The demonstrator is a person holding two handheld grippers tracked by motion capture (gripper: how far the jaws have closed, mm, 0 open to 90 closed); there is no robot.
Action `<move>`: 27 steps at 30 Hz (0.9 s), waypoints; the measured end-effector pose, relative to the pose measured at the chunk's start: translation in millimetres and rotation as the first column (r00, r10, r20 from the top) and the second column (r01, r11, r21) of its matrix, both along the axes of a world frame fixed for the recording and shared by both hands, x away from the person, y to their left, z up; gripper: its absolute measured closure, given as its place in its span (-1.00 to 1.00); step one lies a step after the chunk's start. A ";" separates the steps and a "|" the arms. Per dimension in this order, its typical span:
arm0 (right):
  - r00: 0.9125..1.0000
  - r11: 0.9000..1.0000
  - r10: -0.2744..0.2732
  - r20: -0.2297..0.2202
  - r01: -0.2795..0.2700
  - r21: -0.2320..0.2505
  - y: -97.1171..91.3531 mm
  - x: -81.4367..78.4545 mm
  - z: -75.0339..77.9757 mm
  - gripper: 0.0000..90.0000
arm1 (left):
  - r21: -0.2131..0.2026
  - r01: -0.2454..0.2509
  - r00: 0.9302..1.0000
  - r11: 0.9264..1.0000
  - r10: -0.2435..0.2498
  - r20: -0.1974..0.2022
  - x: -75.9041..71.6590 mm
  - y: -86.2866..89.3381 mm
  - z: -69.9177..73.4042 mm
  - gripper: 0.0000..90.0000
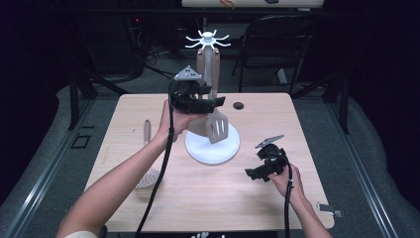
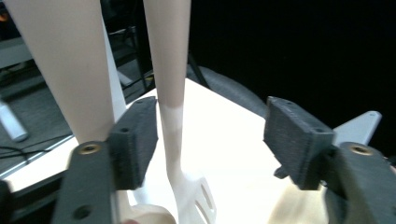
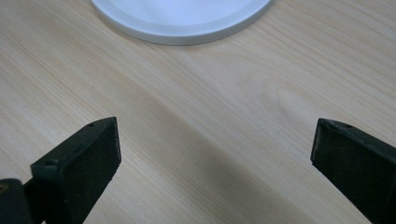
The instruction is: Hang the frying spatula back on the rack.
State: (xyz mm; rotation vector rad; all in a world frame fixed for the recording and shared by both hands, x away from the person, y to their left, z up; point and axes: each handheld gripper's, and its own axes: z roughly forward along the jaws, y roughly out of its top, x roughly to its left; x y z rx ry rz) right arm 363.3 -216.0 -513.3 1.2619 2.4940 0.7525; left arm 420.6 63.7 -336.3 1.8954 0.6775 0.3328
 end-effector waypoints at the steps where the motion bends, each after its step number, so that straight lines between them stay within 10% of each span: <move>1: 1.000 1.000 0.000 -0.001 0.000 0.001 0.0 0.0 0.0 -0.97 | 0.006 0.001 1.000 1.000 -0.001 0.000 -1.5 0.8 0.0 -0.31; 12: 1.000 1.000 0.003 -0.014 -0.003 0.000 0.7 0.0 -0.1 -0.95 | -0.011 0.067 0.998 0.998 -0.067 0.006 -15.6 18.8 2.3 -0.52; 27: 1.000 0.999 0.013 -0.020 -0.014 -0.035 1.8 1.3 -0.5 -0.94 | -0.010 0.036 0.999 0.999 -0.036 0.021 -15.2 48.6 28.4 -0.80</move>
